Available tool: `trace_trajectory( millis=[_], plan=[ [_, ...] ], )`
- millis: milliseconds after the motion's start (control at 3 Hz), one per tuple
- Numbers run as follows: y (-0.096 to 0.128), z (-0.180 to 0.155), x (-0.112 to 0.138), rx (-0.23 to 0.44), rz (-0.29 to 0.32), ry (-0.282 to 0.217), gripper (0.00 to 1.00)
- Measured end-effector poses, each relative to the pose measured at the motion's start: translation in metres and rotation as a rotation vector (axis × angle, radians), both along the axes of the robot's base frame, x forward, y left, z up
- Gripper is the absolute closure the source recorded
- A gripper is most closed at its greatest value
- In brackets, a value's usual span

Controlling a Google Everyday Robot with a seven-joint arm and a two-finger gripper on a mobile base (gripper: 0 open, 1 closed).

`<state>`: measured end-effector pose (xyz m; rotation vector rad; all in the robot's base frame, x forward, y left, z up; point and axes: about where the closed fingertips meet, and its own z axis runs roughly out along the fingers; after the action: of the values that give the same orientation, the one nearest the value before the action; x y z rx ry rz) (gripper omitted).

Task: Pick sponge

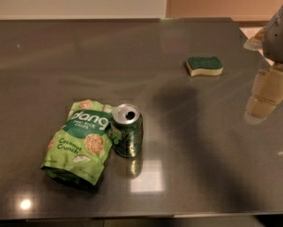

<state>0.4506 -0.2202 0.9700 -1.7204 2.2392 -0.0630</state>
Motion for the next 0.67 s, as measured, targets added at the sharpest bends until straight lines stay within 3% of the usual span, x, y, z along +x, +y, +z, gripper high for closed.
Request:
trace_trajectory(
  millis=[667],
  plan=[
    [-0.019,-0.014,0.048,0.030,-0.021,-0.006,0.00]
  ],
)
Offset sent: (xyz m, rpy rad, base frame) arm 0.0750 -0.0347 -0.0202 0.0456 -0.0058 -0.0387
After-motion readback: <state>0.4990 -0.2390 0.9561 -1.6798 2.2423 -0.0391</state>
